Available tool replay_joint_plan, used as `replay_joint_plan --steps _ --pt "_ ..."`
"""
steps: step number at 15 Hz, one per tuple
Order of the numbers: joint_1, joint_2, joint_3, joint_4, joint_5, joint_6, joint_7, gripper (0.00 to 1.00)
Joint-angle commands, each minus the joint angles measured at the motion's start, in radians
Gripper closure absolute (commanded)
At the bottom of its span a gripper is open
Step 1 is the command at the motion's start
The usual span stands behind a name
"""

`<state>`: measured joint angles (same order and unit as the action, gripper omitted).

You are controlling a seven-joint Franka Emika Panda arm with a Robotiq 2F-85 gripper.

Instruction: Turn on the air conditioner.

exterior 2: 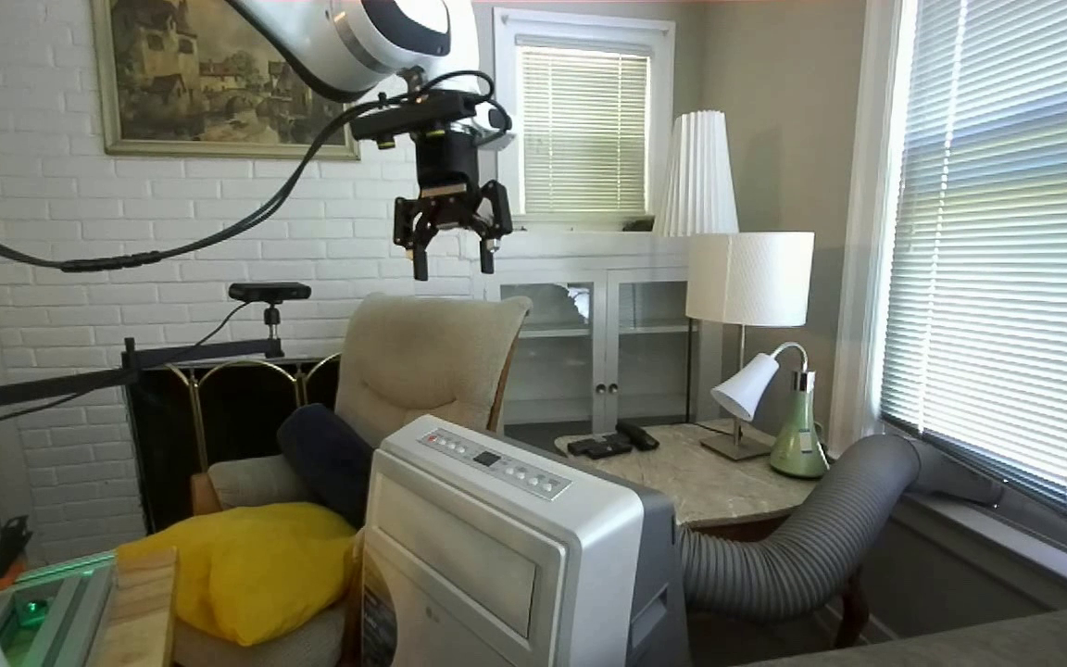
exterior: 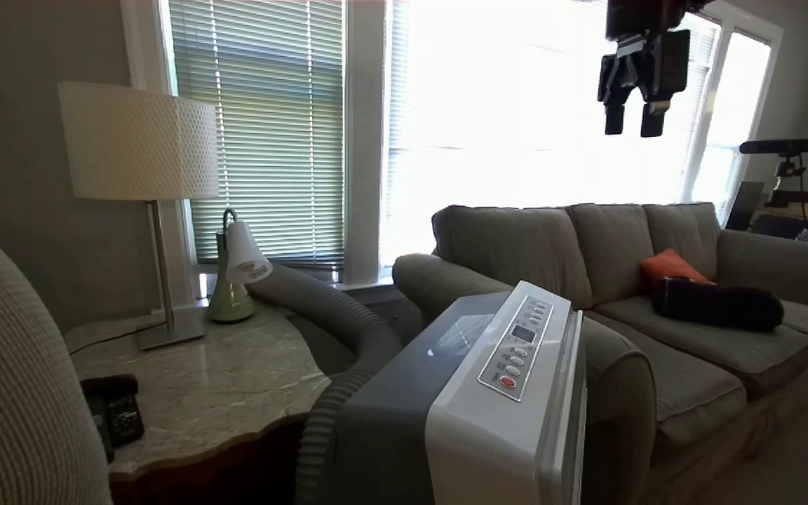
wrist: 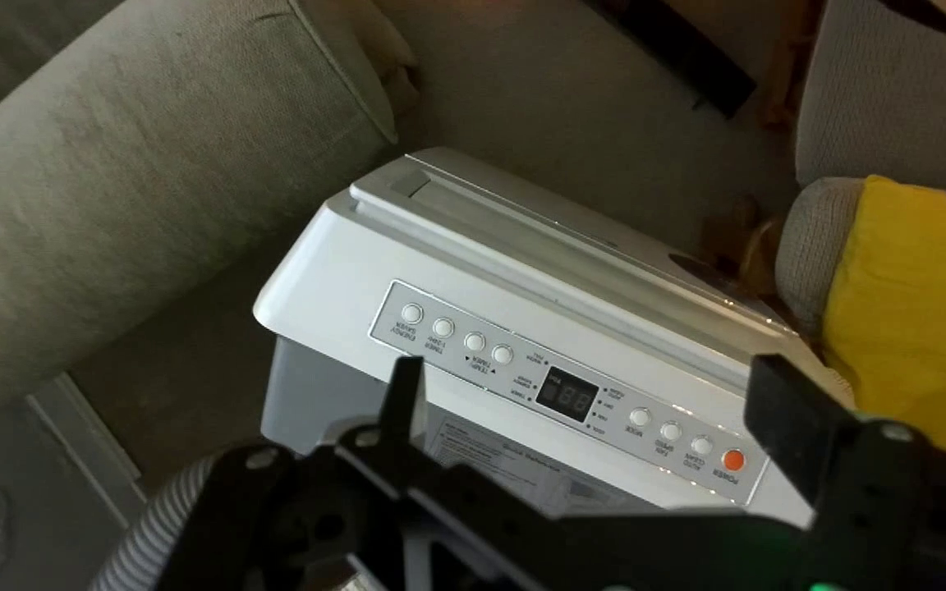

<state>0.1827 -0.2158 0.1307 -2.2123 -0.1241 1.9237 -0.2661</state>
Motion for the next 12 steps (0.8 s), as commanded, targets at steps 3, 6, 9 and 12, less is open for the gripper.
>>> replay_joint_plan --steps 3,6,9,12 --pt "-0.002 0.002 0.003 0.003 0.001 -0.002 -0.012 0.00" --pt "-0.002 0.002 0.003 0.003 0.001 -0.002 -0.015 0.00" --pt "-0.002 0.002 0.003 0.004 0.001 -0.002 -0.016 0.00" --pt "-0.002 0.003 0.003 0.004 0.001 -0.002 -0.016 0.00"
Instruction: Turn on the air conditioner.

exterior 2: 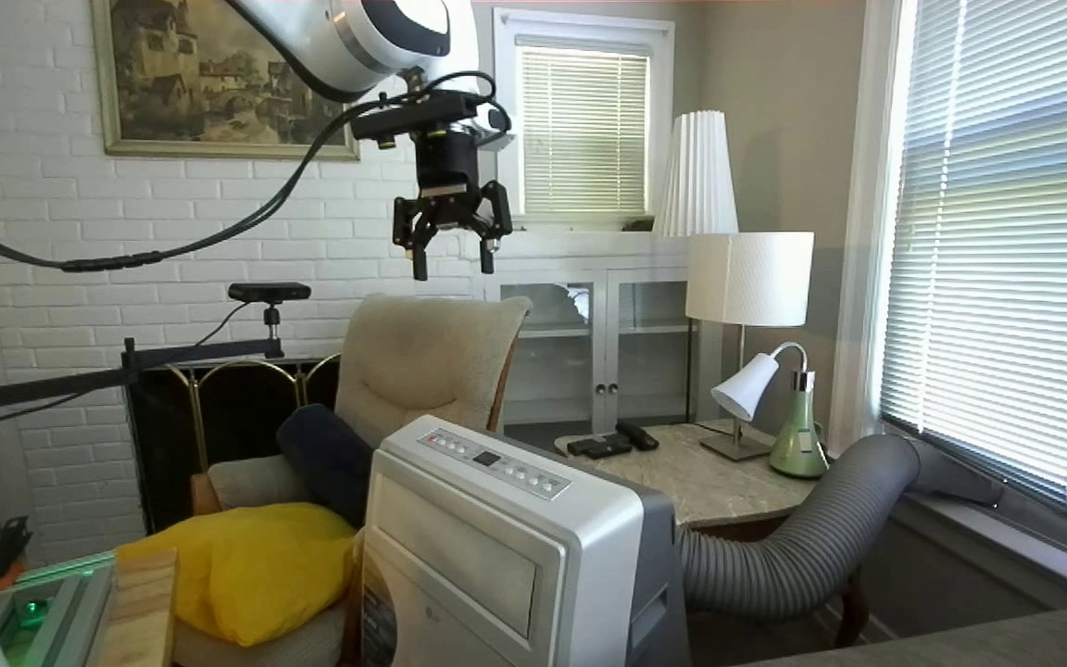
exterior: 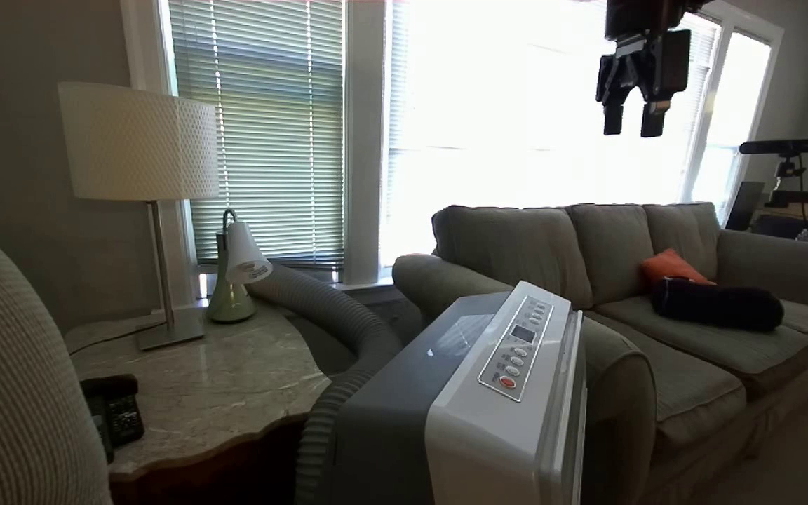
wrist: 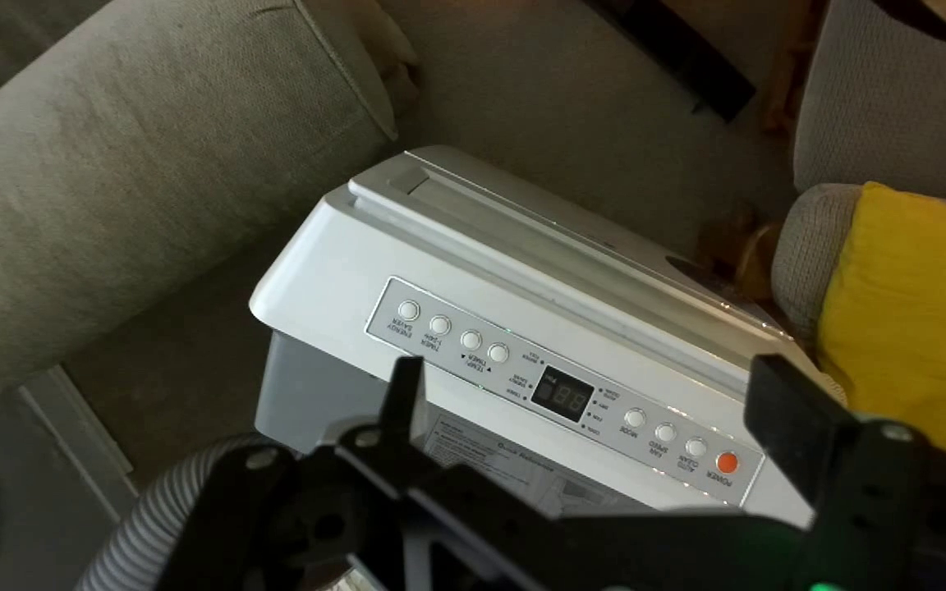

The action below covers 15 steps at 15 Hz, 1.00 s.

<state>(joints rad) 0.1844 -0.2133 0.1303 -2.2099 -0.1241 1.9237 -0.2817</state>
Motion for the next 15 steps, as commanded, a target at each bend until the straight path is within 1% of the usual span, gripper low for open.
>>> replay_joint_plan --steps 1,6,7,11,15 --pt "-0.003 0.001 0.004 0.002 0.001 -0.002 0.000 0.00" --pt "-0.003 0.001 0.004 0.002 0.001 -0.002 0.000 0.00" --pt "0.003 0.002 0.007 0.005 0.023 0.002 0.012 0.00" --pt "0.021 0.002 0.048 0.021 0.046 -0.025 0.113 0.00" --pt "0.052 0.015 0.098 0.025 0.074 -0.007 0.202 0.00"
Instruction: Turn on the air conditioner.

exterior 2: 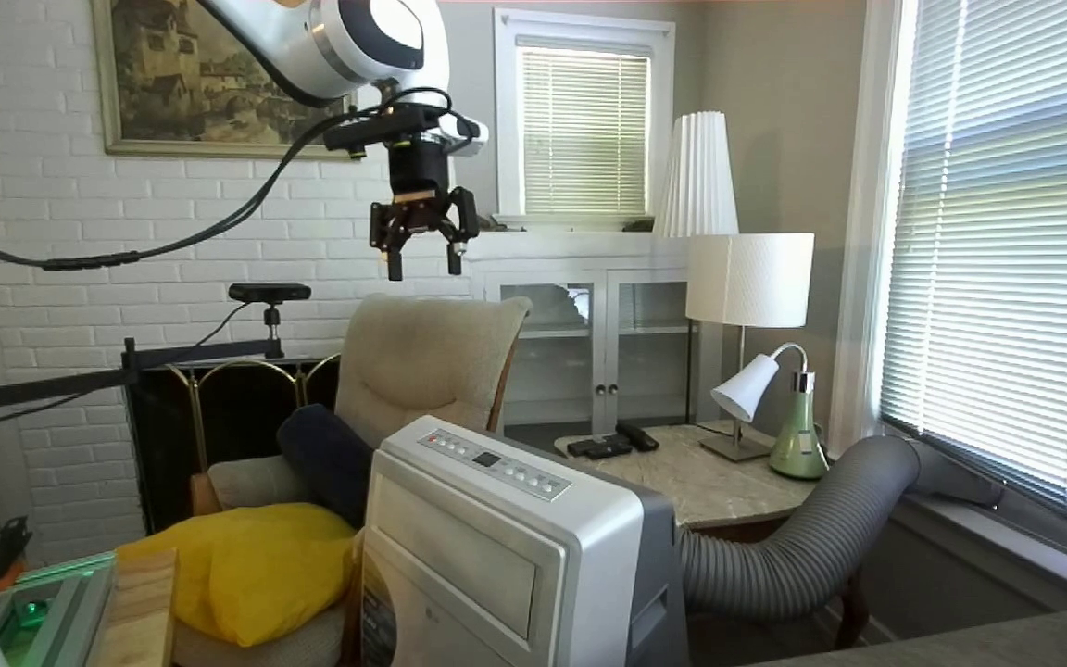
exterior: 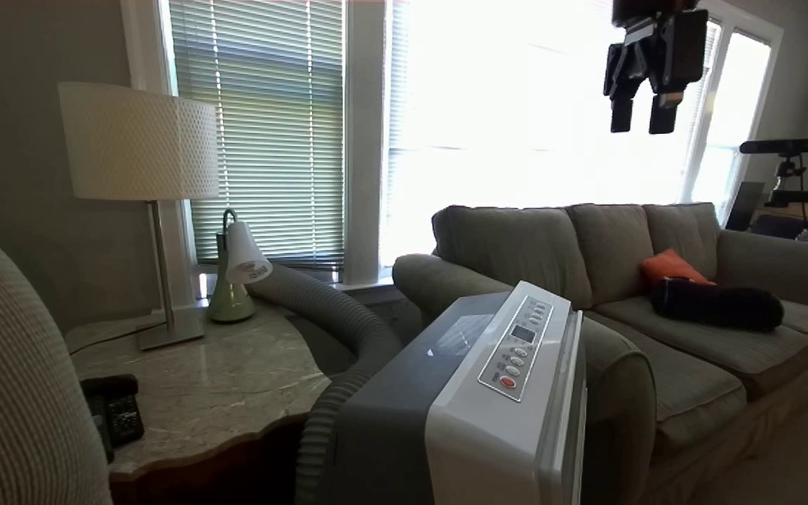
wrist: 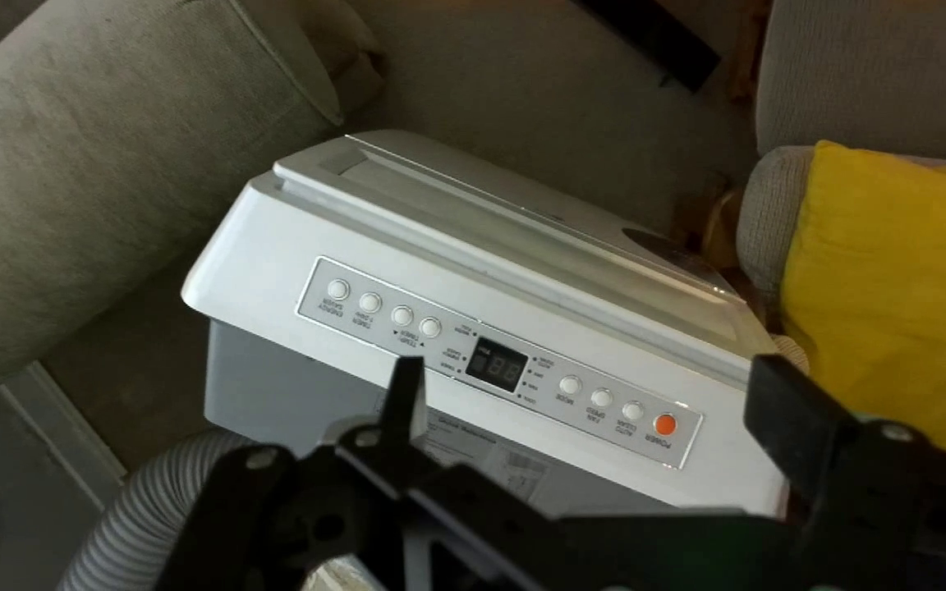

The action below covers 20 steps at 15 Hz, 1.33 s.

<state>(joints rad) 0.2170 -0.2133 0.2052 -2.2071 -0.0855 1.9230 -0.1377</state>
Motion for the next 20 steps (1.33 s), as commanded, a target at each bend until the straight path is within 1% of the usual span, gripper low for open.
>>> replay_joint_plan --steps 1,4,8,15,18,19,20 --pt "0.024 0.021 0.033 0.024 0.035 -0.006 0.075 0.00" --pt "0.036 0.040 0.053 0.022 0.034 0.009 0.108 0.00" --pt "0.037 0.111 0.064 0.032 0.027 0.044 0.144 0.00" --pt "0.042 0.248 0.063 0.065 0.036 0.204 0.138 0.00" --pt "0.050 0.306 0.070 0.090 0.025 0.250 0.133 0.00" --pt "0.044 0.257 0.063 0.054 0.008 0.234 0.130 0.00" --pt "0.046 0.274 0.065 0.061 0.008 0.242 0.130 0.00"
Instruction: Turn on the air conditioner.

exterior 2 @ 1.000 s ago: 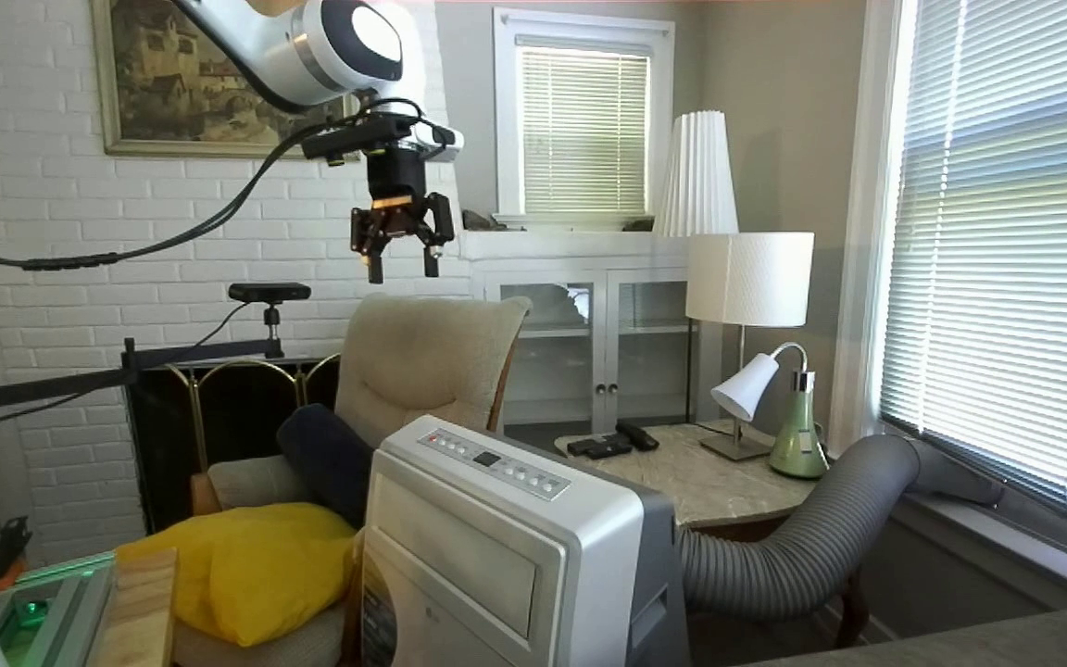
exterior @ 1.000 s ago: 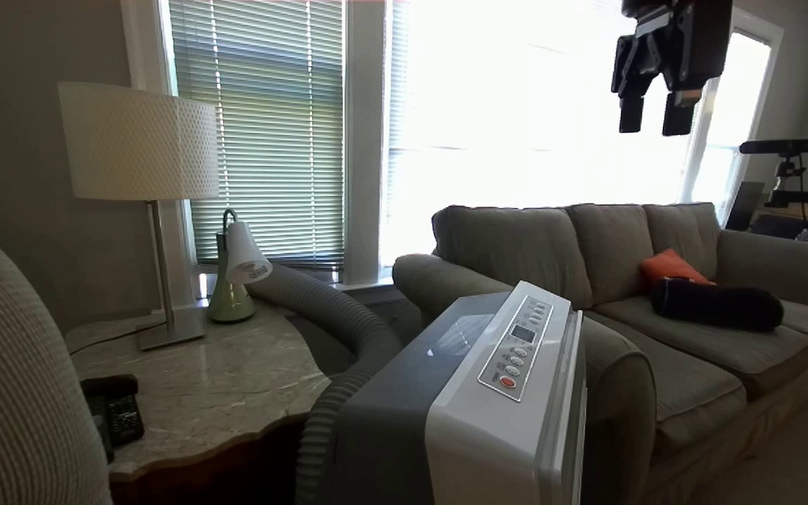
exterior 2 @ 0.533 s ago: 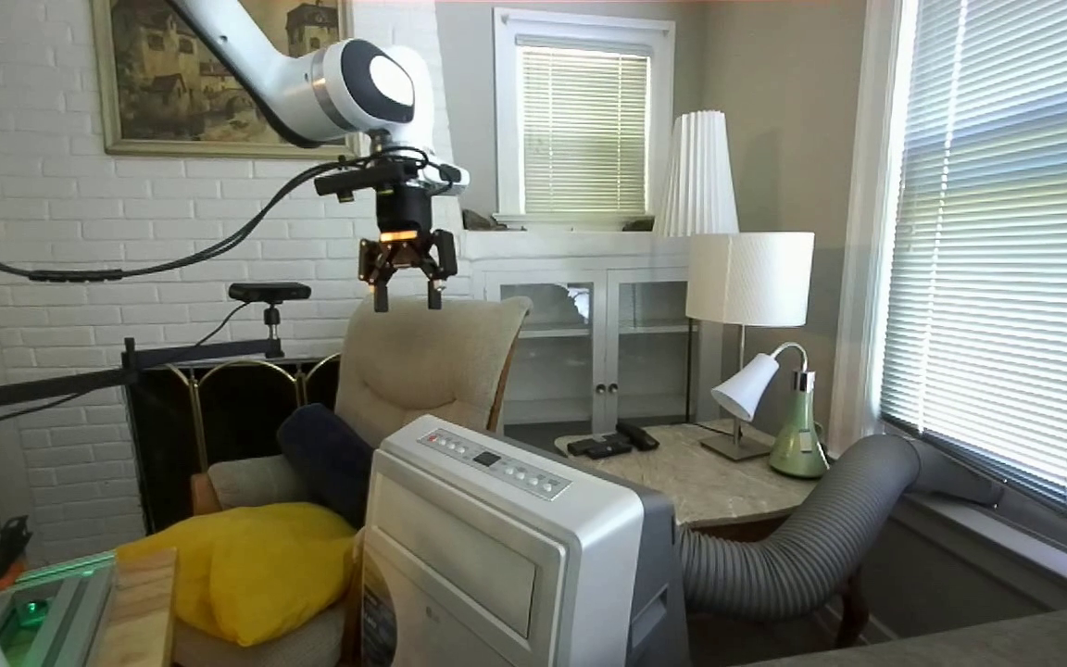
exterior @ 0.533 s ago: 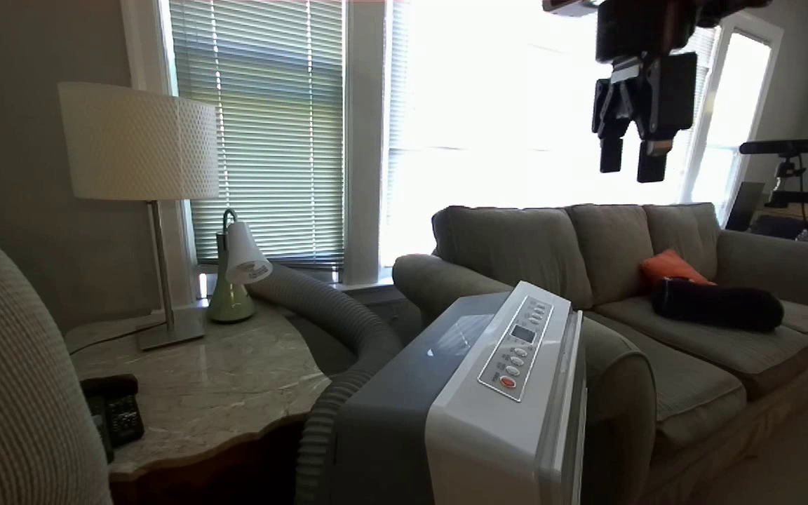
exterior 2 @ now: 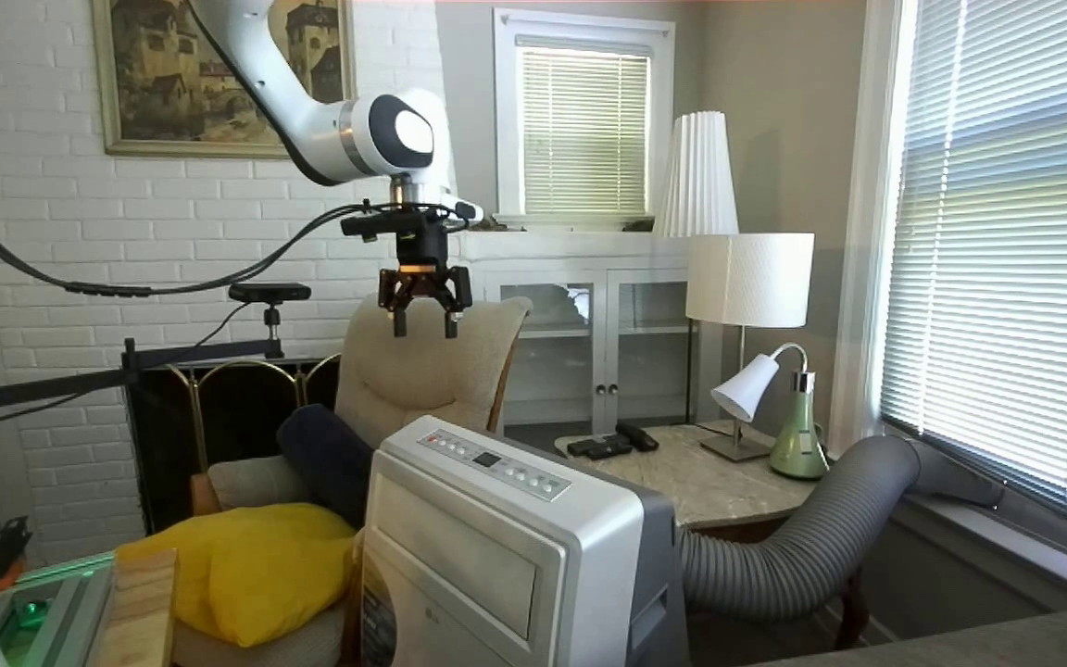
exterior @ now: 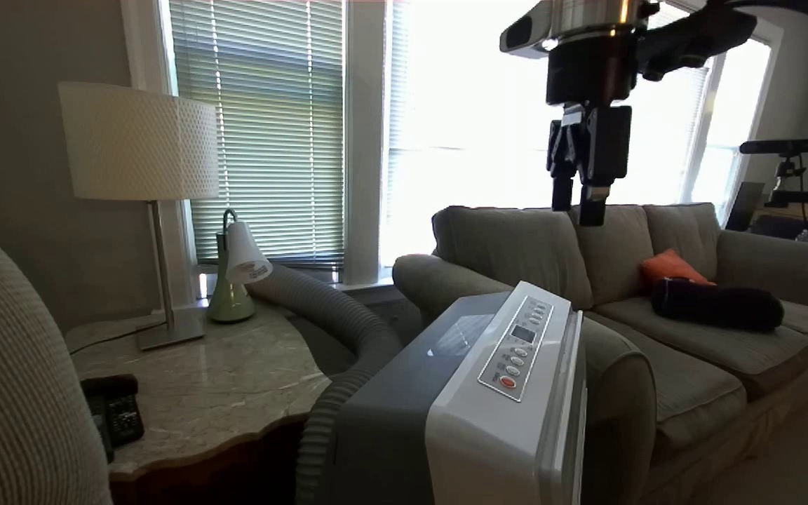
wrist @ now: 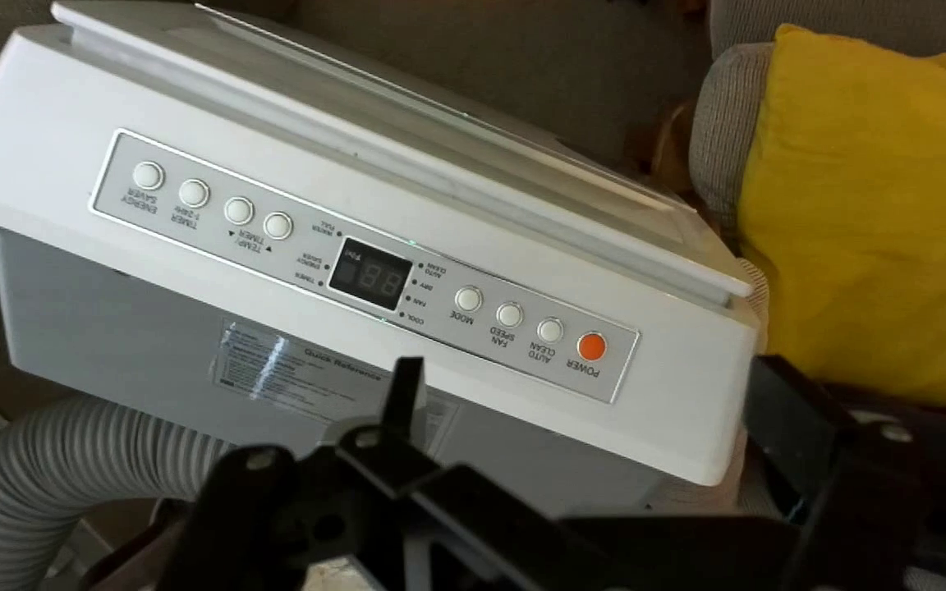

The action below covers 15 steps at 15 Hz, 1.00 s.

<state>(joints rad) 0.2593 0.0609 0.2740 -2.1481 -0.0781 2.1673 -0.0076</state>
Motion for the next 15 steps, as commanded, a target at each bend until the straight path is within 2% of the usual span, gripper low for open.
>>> replay_joint_plan --steps 1,6,15 --pt "0.006 0.013 -0.003 0.009 0.001 -0.001 0.000 0.00" --pt "0.008 0.018 -0.004 0.020 0.000 -0.006 0.020 0.00" --pt "0.020 0.076 0.004 0.031 0.009 0.055 0.019 0.00"
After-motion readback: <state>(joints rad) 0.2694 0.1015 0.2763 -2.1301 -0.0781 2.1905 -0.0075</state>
